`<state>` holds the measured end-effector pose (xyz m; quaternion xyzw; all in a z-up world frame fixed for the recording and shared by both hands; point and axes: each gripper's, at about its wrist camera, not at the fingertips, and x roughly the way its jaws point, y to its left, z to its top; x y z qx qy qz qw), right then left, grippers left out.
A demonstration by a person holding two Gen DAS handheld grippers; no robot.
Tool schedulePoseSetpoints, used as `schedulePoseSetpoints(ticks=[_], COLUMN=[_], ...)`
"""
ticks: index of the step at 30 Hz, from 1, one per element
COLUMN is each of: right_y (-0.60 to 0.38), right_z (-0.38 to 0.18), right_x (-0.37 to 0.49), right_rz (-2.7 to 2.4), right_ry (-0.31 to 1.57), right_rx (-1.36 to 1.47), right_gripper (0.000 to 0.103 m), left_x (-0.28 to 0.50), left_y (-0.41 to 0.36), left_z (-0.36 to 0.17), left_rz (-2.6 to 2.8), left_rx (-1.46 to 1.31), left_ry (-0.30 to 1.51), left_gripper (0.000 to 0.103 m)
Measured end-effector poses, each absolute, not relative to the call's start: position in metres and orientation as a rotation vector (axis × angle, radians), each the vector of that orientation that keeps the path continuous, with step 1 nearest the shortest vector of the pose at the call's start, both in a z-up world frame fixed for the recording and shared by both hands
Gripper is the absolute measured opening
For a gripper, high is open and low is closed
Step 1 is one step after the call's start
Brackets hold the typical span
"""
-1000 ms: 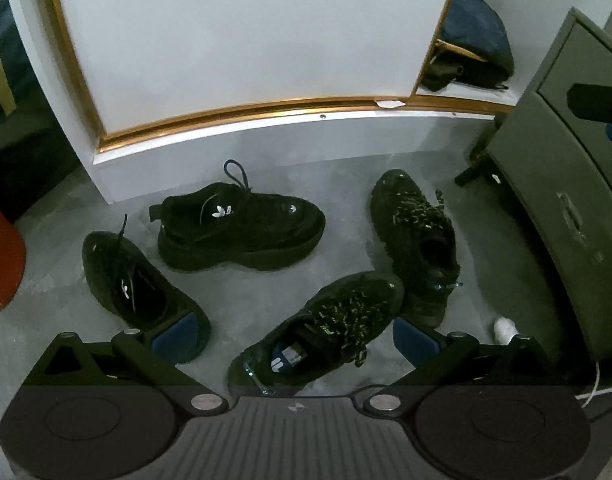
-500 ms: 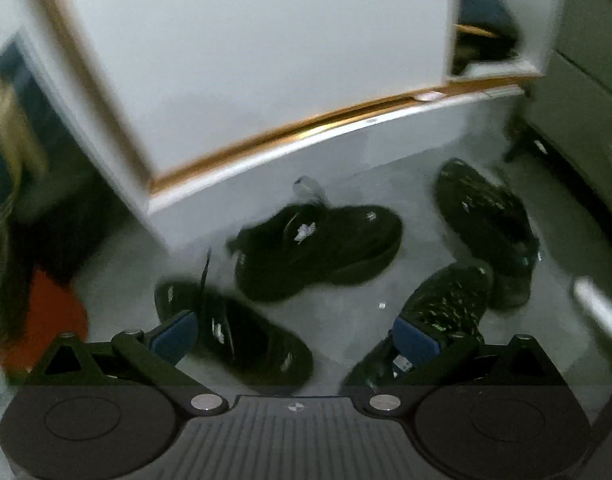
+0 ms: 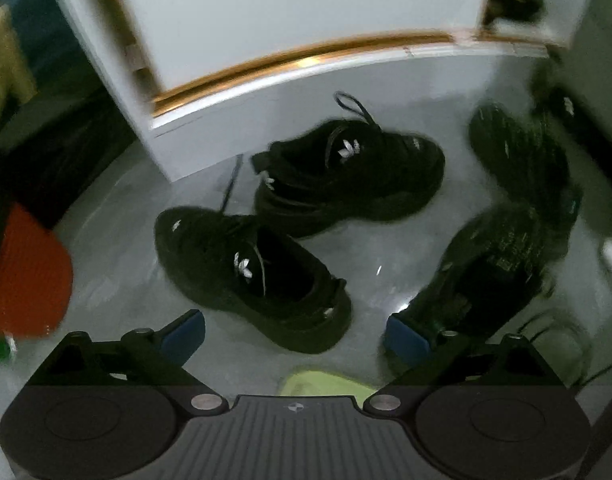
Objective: Organize scattered shoes
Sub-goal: 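Move the left tool down to the black Adidas sneaker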
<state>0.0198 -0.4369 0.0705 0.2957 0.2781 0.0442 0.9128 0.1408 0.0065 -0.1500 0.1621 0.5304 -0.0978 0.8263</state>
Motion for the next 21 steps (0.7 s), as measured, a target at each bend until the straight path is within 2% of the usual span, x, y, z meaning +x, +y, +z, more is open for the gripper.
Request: schedulePoseSetpoints(ticks=[6, 12, 15, 20, 21], right_y=[-0.472, -0.482, -0.475, -0.471, -0.470], right_z=[0.070, 0.063, 0.065, 0.067, 0.068], right_x=[0.002, 0.000, 0.001, 0.000, 0.000], right_rz=[0.052, 0.041, 0.066, 0.064, 0.063], right_ry=[0.464, 0.453, 0.456, 0.456, 0.456], right_rx=[0.788, 0.848, 0.827, 0.830, 0.833], right_gripper=[0.103, 0.103, 0.103, 0.103, 0.103], left_x=[0.195, 0.217, 0.222, 0.231, 0.232], left_y=[-0.016, -0.015, -0.006, 0.001, 0.003], left_z=[-0.160, -0.187, -0.201, -0.220, -0.224], left_rz=[-0.170, -0.043, -0.015, 0.087, 0.107], left_rx=[0.008, 0.055, -0.034, -0.160, -0.186], left_ry=[1.128, 1.189, 1.217, 1.237, 1.240], left_gripper=[0.096, 0.096, 0.083, 0.080, 0.076])
